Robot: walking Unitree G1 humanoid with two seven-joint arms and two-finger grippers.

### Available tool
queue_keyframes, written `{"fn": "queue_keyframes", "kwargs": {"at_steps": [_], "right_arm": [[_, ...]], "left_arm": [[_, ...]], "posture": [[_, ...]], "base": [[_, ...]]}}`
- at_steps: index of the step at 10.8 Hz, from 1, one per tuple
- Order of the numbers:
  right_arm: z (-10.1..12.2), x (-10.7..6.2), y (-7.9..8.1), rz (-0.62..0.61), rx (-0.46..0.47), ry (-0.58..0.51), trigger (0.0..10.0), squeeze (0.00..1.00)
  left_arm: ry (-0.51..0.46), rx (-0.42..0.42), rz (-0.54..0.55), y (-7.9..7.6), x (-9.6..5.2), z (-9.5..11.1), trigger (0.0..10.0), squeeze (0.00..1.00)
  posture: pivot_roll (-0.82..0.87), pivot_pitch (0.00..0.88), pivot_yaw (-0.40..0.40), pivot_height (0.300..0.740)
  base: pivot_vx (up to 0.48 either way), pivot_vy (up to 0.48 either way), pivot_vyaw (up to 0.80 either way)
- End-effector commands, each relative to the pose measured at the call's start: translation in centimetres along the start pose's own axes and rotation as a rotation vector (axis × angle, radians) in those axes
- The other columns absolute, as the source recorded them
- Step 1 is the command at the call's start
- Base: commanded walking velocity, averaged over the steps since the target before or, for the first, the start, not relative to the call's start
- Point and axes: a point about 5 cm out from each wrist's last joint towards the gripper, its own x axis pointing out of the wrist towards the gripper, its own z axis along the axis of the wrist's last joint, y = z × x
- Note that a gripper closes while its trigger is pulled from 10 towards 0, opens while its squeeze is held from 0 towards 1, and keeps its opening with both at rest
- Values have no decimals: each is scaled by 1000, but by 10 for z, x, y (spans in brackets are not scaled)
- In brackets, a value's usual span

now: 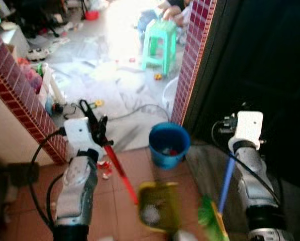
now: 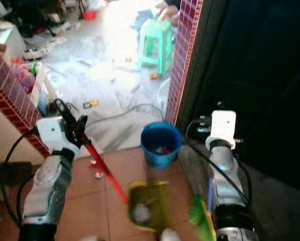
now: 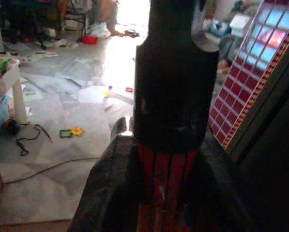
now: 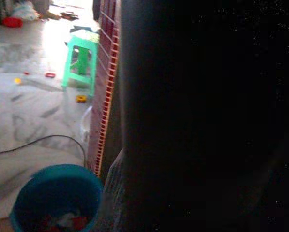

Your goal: Sweep floor

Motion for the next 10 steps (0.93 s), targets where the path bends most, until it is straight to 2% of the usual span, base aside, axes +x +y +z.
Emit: {"fn": "queue_keyframes", "kwargs": {"at_steps": [1,6,7,8,10], "right_arm": [[3,1,6,23,0,-10,10000,0],[7,3,6,22,10,-20,10000,0],[16,7,10,38,65,-42,10000,0],[29,12,19,84,172,-65,10000,0],[48,18,24,107,268,-95,10000,0]], "left_arm": [[-54,7,23,6,2,10,10000,0],[-29,84,109,35,14,2,10000,0],[-28,89,111,38,16,1,10000,0],[-24,90,103,37,16,0,10000,0],[-19,95,93,33,18,-2,10000,0]], "posture": [[-64,0,-11,740],[-72,0,-16,740],[-73,0,-11,740],[-74,0,-5,740],[-77,0,-2,740]], "base": [[0,0,0],[0,0,0],[0,0,0],[0,0,0],[0,0,0]]}}
